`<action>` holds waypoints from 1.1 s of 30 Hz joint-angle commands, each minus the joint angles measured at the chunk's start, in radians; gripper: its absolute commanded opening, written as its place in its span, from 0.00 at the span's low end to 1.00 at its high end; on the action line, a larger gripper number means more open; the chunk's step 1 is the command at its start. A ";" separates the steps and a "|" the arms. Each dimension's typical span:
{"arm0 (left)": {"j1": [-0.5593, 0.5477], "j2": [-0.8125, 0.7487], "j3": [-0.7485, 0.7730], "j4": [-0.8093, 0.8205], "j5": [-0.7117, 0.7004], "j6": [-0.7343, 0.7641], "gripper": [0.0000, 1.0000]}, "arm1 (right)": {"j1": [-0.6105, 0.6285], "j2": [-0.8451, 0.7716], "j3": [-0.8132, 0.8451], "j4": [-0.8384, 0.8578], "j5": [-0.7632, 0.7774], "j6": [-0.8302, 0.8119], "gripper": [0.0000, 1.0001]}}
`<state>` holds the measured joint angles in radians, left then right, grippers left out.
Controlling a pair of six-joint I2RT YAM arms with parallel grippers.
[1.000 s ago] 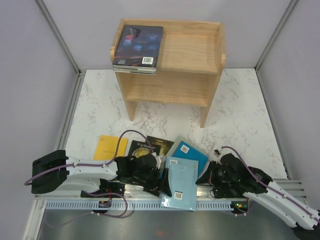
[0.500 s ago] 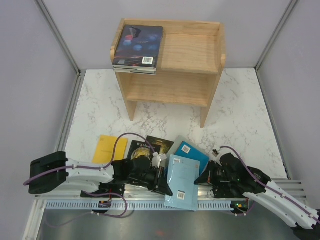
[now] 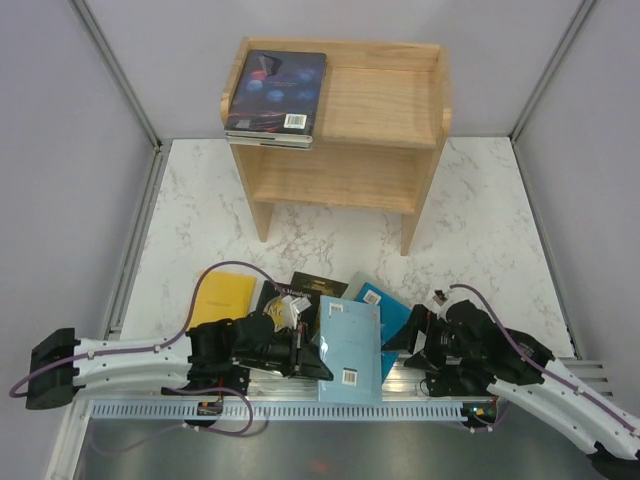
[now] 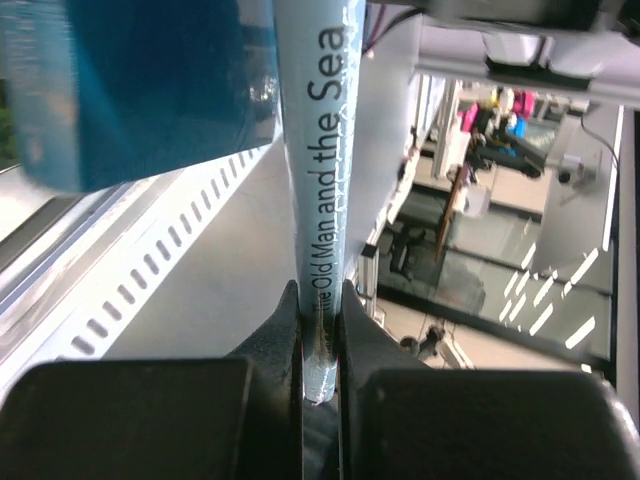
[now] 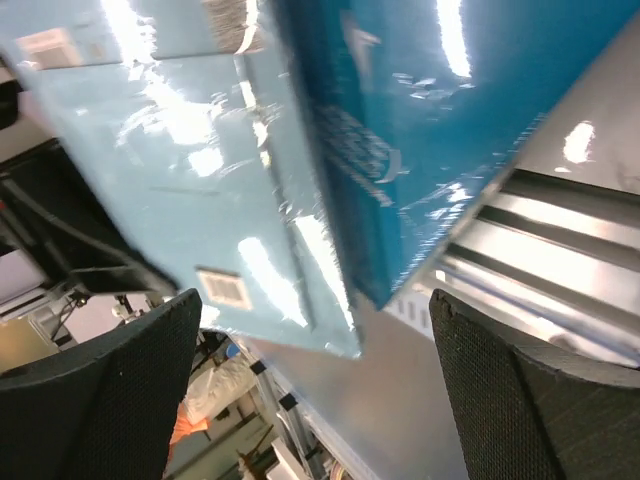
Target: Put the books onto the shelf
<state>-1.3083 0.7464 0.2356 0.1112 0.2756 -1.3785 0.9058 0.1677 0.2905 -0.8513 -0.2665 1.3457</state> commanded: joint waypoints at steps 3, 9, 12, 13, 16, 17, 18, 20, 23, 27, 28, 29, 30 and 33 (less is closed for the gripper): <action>0.036 -0.228 0.123 -0.290 -0.163 0.035 0.02 | 0.001 0.156 0.280 0.034 0.095 -0.063 0.98; 0.164 -0.329 0.218 -0.383 -0.124 0.053 0.02 | 0.001 0.254 0.329 0.219 0.041 -0.034 0.98; 0.251 -0.263 0.316 -0.348 -0.026 0.094 0.02 | 0.001 0.273 0.306 0.282 0.039 -0.020 0.98; 0.294 -0.218 0.344 -0.346 -0.001 0.107 0.02 | 0.001 0.285 0.305 0.287 0.042 -0.028 0.98; 0.345 -0.161 0.433 -0.331 0.076 0.150 0.02 | -0.001 0.314 0.288 0.337 0.038 -0.025 0.98; 0.353 -0.135 0.462 -0.326 0.103 0.162 0.02 | 0.001 0.322 0.286 0.371 0.038 -0.023 0.98; 0.360 -0.121 0.475 -0.321 0.115 0.164 0.02 | 0.001 0.332 0.285 0.389 0.036 -0.023 0.98; 0.379 -0.107 0.488 -0.300 0.146 0.162 0.02 | 0.001 0.375 0.297 0.415 0.032 -0.033 0.98; 0.400 -0.110 0.496 -0.265 0.177 0.145 0.02 | 0.001 0.440 0.340 0.417 0.024 -0.069 0.98; 0.422 -0.117 0.490 -0.258 0.206 0.142 0.02 | 0.001 0.478 0.377 0.428 0.036 -0.091 0.91; 0.425 -0.122 0.484 -0.258 0.212 0.136 0.02 | 0.002 0.481 0.381 0.440 0.033 -0.091 0.80; 0.428 -0.125 0.473 -0.251 0.214 0.133 0.02 | 0.001 0.483 0.378 0.448 0.029 -0.086 0.75; 0.434 -0.139 0.467 -0.249 0.215 0.130 0.02 | 0.002 0.484 0.377 0.458 0.024 -0.080 0.69; 0.457 -0.160 0.436 -0.237 0.227 0.111 0.02 | 0.001 0.472 0.369 0.498 0.009 -0.063 0.45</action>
<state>-0.8707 0.6262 0.6632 -0.3058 0.4320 -1.2652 0.9047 0.6411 0.6365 -0.4171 -0.2451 1.2739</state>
